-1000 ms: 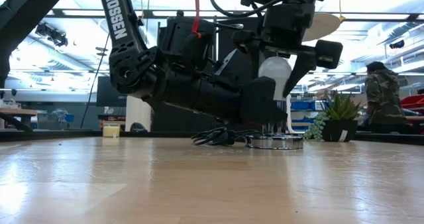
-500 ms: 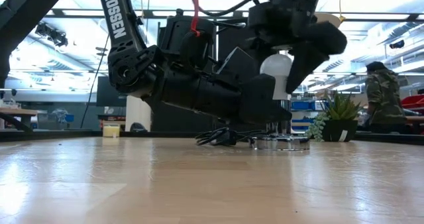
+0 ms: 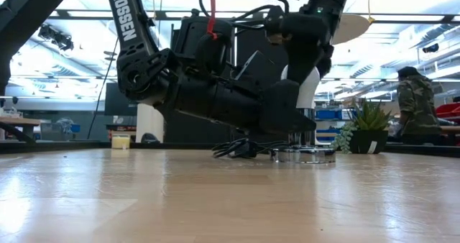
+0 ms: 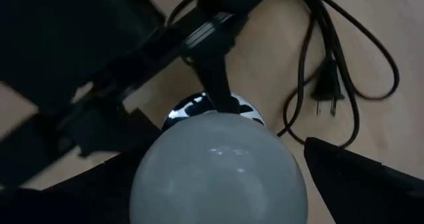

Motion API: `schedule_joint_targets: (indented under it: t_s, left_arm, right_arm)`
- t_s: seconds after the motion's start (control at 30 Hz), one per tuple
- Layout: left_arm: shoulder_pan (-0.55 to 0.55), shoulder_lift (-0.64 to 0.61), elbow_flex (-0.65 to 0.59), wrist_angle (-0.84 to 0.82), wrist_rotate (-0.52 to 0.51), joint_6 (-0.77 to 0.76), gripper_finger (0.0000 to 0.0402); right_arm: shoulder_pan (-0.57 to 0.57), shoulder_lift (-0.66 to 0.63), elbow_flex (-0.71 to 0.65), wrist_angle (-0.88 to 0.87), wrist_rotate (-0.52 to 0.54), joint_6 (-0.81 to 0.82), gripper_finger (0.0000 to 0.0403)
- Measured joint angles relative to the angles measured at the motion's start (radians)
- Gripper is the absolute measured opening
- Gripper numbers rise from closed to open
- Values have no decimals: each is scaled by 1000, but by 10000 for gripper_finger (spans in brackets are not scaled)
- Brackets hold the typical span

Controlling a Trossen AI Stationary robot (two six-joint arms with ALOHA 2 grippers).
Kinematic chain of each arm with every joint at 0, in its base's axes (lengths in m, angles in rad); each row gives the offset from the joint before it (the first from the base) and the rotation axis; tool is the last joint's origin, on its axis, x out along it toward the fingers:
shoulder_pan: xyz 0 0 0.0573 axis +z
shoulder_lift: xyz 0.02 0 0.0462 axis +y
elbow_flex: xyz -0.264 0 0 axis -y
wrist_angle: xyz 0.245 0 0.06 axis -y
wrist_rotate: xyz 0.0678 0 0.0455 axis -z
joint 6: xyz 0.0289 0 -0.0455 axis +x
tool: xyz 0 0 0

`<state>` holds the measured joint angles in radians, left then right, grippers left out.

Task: Screw lightbulb
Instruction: Remove the white lightbulb from the metallic lamp

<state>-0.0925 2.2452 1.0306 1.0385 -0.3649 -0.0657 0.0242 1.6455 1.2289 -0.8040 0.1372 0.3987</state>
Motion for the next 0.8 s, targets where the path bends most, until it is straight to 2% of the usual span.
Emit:
schedule_joint_targets:
  t_s: [0.13, 0.37, 0.63, 0.8]
  left_arm:
    - [0, 0, 2, -12, -19, -20, 198]
    - [1, -1, 2, -25, -27, -20, 198]
    - [1, -2, 2, -38, -31, -13, 198]
    - [1, -2, 2, -40, -32, -12, 198]
  right_arm:
    - [0, 2, 0, 3, 10, 102, 374]
    - [4, 4, 0, 11, 50, 148, 365]
    - [4, 4, 0, 18, 34, 138, 288]
    - [2, 4, 0, 30, -16, -18, 260]
